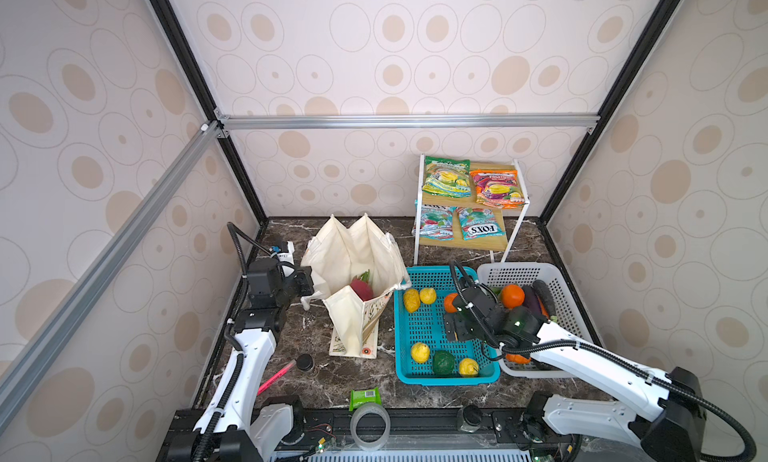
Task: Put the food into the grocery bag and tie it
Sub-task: 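Lower the right gripper over the yellow pear in the teal basket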
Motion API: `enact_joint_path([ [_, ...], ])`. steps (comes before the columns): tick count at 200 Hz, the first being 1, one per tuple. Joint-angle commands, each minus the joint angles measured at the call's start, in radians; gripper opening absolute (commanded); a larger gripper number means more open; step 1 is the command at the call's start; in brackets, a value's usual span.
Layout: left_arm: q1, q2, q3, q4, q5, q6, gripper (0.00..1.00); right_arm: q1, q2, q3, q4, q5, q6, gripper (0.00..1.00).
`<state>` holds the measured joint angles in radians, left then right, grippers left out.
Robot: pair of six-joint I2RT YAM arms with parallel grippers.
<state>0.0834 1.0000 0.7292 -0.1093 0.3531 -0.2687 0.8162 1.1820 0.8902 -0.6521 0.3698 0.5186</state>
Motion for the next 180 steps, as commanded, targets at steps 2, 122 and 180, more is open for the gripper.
enact_joint_path([
  [2,0.003,-0.039,-0.021,0.044,-0.004,0.025,0.00,-0.033,0.053,0.043,0.027,-0.026,0.008,1.00],
  [122,0.004,-0.063,-0.038,0.034,-0.031,0.032,0.00,-0.075,0.301,0.038,0.021,-0.137,-0.001,0.92],
  [180,0.004,-0.058,-0.037,0.030,-0.041,0.033,0.00,-0.049,0.353,0.089,0.034,-0.171,-0.006,0.89],
])
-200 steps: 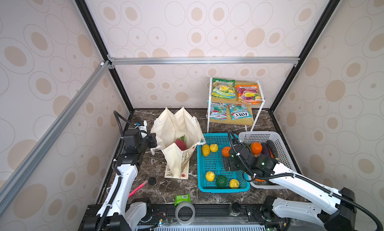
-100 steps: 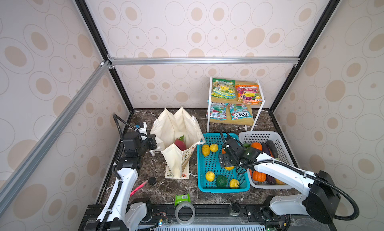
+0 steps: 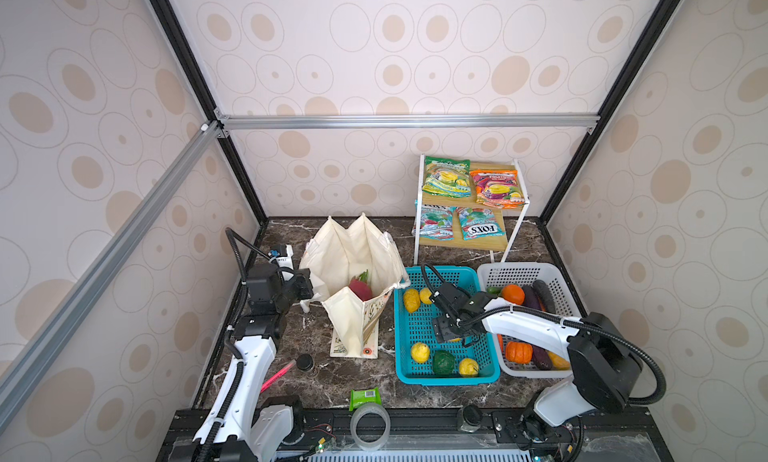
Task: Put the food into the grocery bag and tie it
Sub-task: 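Lower the right gripper over the yellow pear in the teal basket, then close the right gripper on the yellow pear and lift it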
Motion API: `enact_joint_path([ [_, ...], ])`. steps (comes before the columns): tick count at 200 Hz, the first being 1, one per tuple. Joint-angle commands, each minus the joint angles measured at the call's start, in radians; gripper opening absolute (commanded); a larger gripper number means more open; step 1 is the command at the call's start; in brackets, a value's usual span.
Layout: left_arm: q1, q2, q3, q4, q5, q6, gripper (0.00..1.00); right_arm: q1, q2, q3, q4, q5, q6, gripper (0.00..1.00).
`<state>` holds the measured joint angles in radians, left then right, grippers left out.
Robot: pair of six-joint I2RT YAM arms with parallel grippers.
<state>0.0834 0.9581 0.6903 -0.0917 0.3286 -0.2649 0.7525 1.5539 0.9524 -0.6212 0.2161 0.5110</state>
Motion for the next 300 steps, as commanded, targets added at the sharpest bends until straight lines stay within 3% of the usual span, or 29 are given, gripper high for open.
enact_joint_path([
  [1,0.004,-0.015,0.002,0.012,-0.016,0.030,0.00,0.014,-0.019,0.025,0.004,-0.016,0.001,0.89],
  [37,0.004,-0.015,0.004,0.012,-0.020,0.032,0.00,0.005,0.042,0.038,-0.030,0.050,-0.003,0.89],
  [137,0.003,-0.019,-0.001,0.011,-0.020,0.028,0.00,0.005,0.080,0.011,0.036,0.043,0.054,0.82],
  [196,0.004,-0.025,-0.002,0.012,-0.019,0.028,0.00,0.006,0.092,0.003,0.037,0.040,0.068,0.84],
  [214,0.005,-0.025,-0.002,0.012,-0.019,0.027,0.00,0.005,0.095,0.002,0.038,0.036,0.070,0.78],
  [244,0.004,-0.027,-0.002,0.012,-0.018,0.028,0.00,0.009,0.070,0.016,0.018,0.032,0.077,0.70],
  [300,0.004,-0.037,-0.006,0.010,-0.023,0.029,0.00,0.018,-0.098,0.030,-0.013,0.042,0.065,0.68],
])
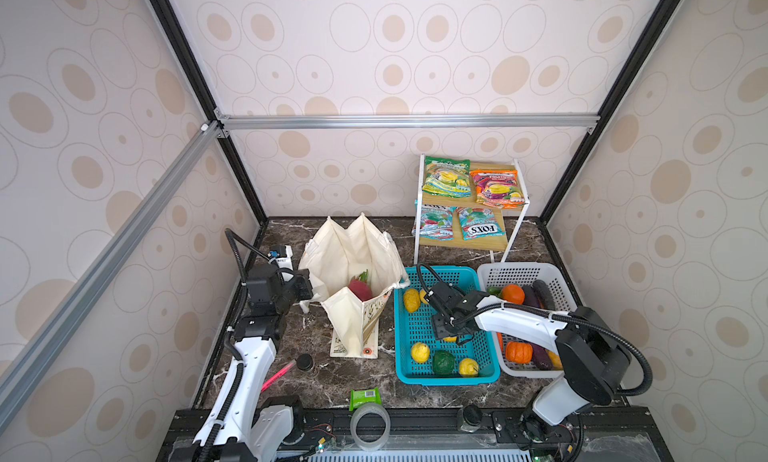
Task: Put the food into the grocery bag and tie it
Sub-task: 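Close the right gripper on the yellow pear and lift it, then carry the yellow pear into the tote bag with the right gripper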
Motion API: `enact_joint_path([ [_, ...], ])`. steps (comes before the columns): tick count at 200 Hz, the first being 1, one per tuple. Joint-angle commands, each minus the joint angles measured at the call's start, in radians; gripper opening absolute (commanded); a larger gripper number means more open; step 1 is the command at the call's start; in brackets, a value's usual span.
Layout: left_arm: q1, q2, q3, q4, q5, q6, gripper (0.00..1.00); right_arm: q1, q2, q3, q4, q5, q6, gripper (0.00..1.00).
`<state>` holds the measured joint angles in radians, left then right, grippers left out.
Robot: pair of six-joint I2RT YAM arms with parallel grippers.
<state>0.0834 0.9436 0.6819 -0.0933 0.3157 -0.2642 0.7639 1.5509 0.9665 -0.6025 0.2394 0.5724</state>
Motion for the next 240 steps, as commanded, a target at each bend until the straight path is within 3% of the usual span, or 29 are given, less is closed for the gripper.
enact_joint_path([
  [1,0.005,-0.023,0.003,0.012,-0.010,0.029,0.00,0.006,-0.098,0.016,-0.031,0.018,0.002,0.68],
  [77,0.003,-0.024,0.002,0.013,-0.003,0.026,0.00,0.006,-0.229,0.198,-0.138,-0.005,-0.104,0.67],
  [123,0.004,-0.020,0.001,0.015,0.008,0.026,0.00,0.008,-0.205,0.409,-0.136,-0.033,-0.189,0.65],
  [192,0.003,-0.009,0.003,0.023,0.032,0.027,0.00,0.136,0.065,0.844,-0.102,-0.054,-0.270,0.64],
  [240,0.003,-0.011,-0.003,0.042,0.076,0.022,0.00,0.205,0.296,1.025,-0.043,-0.130,-0.255,0.64],
])
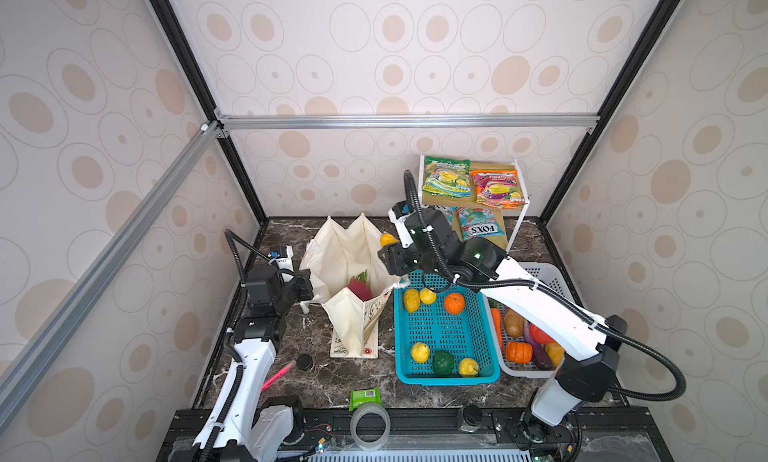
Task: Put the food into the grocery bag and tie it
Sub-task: 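Carry the yellow pear into the tote bag with the right gripper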
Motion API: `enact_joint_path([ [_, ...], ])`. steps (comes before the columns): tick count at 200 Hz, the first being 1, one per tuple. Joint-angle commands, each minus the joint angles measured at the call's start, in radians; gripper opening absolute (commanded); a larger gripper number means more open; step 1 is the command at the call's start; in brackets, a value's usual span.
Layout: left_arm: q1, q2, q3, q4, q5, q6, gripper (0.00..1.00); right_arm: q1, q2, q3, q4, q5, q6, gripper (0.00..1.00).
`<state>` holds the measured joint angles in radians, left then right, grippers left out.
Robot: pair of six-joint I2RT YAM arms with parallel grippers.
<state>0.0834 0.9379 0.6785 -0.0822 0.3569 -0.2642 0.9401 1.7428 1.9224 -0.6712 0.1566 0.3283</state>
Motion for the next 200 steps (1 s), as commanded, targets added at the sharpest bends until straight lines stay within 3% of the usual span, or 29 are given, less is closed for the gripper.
enact_joint_path([
  [1,0.004,-0.005,0.001,0.031,0.034,0.023,0.00,0.028,0.109,0.073,0.026,-0.049,-0.011,0.64],
  [55,0.003,-0.018,-0.008,0.041,0.054,0.012,0.00,0.038,0.384,0.238,-0.041,-0.180,0.024,0.65],
  [88,0.003,-0.019,-0.008,0.040,0.059,0.009,0.00,0.048,0.468,0.233,-0.045,-0.196,0.035,0.65],
  [167,0.003,-0.021,-0.008,0.042,0.060,0.007,0.00,0.048,0.579,0.178,-0.094,-0.136,0.062,0.70],
  [200,0.003,-0.032,-0.013,0.054,0.074,0.006,0.00,0.049,0.625,0.247,-0.162,-0.098,0.063,0.74],
])
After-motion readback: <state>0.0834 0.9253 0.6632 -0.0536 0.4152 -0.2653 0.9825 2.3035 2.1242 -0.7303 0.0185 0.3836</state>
